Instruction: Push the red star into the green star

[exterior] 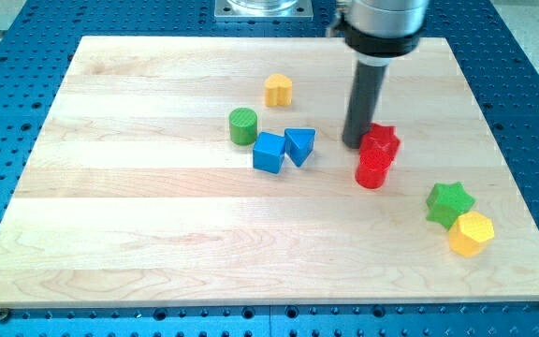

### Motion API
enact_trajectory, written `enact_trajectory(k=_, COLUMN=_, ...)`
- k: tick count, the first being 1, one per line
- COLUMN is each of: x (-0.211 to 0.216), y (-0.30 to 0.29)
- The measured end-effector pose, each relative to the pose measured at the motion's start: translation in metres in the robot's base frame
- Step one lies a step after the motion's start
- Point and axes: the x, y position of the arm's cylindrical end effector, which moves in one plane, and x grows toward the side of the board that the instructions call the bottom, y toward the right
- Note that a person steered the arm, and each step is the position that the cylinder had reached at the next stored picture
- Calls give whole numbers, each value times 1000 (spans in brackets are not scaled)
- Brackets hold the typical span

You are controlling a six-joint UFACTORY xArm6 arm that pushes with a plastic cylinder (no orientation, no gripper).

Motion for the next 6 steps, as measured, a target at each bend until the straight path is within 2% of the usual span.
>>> enact_trajectory(k=1, x=-36, y=-5)
enact_trajectory(k=2, x=-23, y=29)
enact_trajectory(k=4, x=40, y=19)
enact_trajectory(k=5, x=50, y=27)
enact_trajectory(k=6, x=22, y=-11)
